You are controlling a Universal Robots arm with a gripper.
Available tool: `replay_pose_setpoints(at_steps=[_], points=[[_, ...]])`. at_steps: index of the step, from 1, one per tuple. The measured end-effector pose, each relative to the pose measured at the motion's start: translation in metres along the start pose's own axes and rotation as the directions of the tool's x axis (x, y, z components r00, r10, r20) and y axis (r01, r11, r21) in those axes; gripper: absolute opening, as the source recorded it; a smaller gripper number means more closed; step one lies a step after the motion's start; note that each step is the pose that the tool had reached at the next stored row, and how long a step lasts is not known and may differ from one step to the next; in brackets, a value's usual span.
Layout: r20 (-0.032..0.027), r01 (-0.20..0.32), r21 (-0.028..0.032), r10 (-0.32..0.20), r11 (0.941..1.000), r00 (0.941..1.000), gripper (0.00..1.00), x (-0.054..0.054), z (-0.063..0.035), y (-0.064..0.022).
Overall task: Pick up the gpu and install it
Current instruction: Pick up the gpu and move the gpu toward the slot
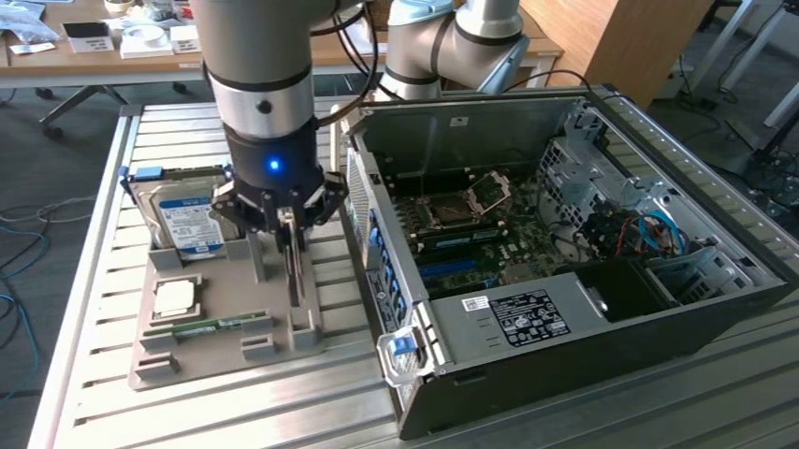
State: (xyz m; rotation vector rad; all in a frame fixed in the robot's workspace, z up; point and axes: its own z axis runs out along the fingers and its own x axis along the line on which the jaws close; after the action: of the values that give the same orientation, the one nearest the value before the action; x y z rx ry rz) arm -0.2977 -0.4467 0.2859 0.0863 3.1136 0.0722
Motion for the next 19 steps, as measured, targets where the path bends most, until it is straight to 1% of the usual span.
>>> replay_pose_setpoints(at_steps=[9, 10, 13, 16, 19], points=[[0.0001, 0.000, -0.0001, 0.000, 1.0000, 1.0000, 0.27, -0.001, -0.0309, 0.0015], [0.0000, 0.000, -0.0001, 0.000, 1.0000, 1.0000, 0.27, -0.001, -0.0415, 0.0019], [0.0000, 0.000, 0.0000, 0.000, 1.0000, 1.0000, 0.27, -0.001, -0.0519, 0.0025], [0.0000, 0.000, 0.0000, 0.000, 1.0000, 1.0000, 0.27, -0.001, -0.0589, 0.0028], [0.0001, 0.000, -0.0001, 0.000, 1.0000, 1.0000, 0.27, -0.002, -0.0626, 0.0030]])
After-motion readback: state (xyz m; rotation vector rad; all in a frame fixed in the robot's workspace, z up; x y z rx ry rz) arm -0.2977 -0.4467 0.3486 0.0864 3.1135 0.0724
